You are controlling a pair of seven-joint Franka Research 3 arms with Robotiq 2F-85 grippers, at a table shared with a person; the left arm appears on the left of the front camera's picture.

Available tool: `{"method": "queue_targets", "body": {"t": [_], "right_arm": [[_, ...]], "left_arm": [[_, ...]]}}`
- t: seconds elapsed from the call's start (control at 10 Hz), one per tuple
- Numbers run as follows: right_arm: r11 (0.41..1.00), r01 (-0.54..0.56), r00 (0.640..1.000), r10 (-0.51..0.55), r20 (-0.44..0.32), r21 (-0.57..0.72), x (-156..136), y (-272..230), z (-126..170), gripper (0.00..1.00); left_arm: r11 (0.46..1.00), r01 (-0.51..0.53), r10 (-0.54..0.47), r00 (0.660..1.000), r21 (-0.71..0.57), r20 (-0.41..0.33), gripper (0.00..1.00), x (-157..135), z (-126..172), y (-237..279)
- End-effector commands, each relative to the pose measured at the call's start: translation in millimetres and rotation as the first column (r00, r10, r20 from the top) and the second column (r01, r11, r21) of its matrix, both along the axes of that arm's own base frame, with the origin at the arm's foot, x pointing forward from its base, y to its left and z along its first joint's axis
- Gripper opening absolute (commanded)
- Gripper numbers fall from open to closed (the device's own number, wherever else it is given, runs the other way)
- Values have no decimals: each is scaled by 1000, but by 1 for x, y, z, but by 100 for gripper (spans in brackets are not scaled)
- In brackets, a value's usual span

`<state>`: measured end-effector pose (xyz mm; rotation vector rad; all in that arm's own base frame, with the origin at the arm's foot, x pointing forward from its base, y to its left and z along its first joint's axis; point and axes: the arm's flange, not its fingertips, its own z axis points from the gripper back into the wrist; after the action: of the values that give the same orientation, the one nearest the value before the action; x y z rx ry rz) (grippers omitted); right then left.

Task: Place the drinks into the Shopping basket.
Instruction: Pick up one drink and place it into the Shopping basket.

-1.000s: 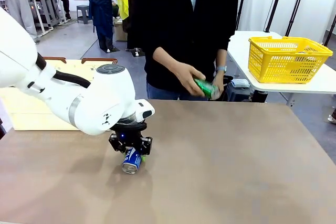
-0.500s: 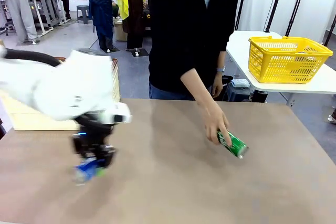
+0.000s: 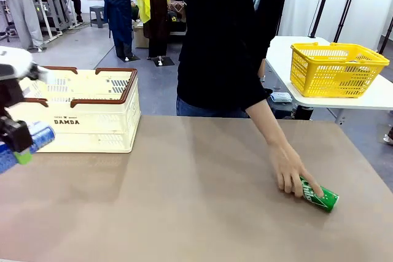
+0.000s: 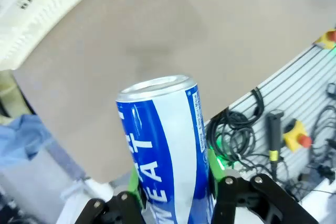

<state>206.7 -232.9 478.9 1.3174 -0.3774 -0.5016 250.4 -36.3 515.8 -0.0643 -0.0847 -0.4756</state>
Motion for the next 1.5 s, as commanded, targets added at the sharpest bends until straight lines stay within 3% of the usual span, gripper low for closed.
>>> {"method": "queue_targets", "body": {"t": [0.0,0.4,0.5,0.6,0.7,0.8,1.0,1.2,1.4], "right_arm": [[1000,3,1000,-3,28,9,1,-1,4,100],[1000,3,1000,-3,28,9,1,-1,4,100],[1000,3,1000,-3,28,9,1,-1,4,100],[1000,3,1000,-3,28,9,1,-1,4,100],[1000,3,1000,-3,28,9,1,-1,4,100],[1000,3,1000,-3,28,9,1,-1,4,100],[1000,3,1000,-3,28,9,1,-1,4,100],[1000,3,1000,-3,28,9,1,-1,4,100],[1000,3,1000,-3,28,9,1,-1,4,100]], "left_arm": [[997,4,-2,999,80,-33,0,6,-12,-19],[998,17,-15,999,52,-30,0,3,-11,-14],[995,-58,56,998,80,29,0,22,5,-17],[990,-136,134,990,48,40,0,45,26,-9],[990,-131,129,990,41,59,0,64,45,-2],[995,-96,94,992,17,83,0,96,64,9],[977,-196,205,969,-79,135,0,166,78,25],[933,-352,360,924,-79,130,0,231,61,35],[904,-420,425,902,-72,71,0,273,20,44]]}}
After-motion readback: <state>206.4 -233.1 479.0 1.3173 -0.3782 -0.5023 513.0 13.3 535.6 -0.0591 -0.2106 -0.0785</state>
